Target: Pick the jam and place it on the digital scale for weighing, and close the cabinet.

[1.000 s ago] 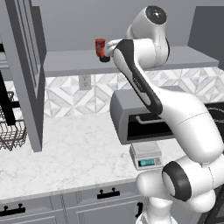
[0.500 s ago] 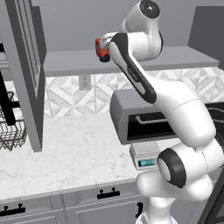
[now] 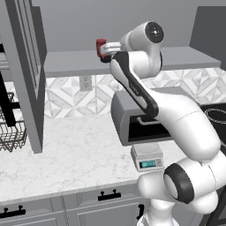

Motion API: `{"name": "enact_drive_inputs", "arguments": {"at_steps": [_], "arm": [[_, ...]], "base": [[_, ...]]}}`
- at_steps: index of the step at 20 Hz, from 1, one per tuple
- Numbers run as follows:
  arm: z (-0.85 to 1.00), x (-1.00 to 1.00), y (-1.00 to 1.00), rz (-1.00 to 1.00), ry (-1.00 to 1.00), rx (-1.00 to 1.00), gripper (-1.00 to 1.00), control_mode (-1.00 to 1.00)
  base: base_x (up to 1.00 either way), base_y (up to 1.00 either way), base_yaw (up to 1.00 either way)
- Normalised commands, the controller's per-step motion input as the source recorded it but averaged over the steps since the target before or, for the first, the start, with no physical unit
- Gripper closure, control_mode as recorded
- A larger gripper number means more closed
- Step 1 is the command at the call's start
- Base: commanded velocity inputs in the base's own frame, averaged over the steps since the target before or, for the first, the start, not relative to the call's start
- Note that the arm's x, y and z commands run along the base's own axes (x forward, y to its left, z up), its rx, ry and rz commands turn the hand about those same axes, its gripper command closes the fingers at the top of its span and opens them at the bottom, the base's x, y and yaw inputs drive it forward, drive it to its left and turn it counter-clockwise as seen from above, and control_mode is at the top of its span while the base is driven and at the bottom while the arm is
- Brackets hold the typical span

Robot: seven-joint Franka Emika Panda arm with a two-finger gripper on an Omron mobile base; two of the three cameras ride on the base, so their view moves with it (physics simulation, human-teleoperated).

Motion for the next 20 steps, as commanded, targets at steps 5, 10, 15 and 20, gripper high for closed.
{"name": "enact_drive_inputs", "arguments": {"at_steps": [5, 10, 15, 20], "arm": [[-0.03, 0.38, 0.00, 0.00, -0.01, 0.00, -1.00, -1.00], [-0.04, 0.44, 0.07, 0.00, 0.01, 0.00, -1.00, -1.00], [0.00, 0.40, 0.13, 0.00, 0.00, 0.00, -1.00, -1.00], [0.00, 0.36, 0.10, 0.00, 0.00, 0.00, -1.00, -1.00]], "base": [[0.00, 0.00, 0.00], [0.00, 0.00, 0.00], [0.00, 0.00, 0.00], [0.00, 0.00, 0.00]]}}
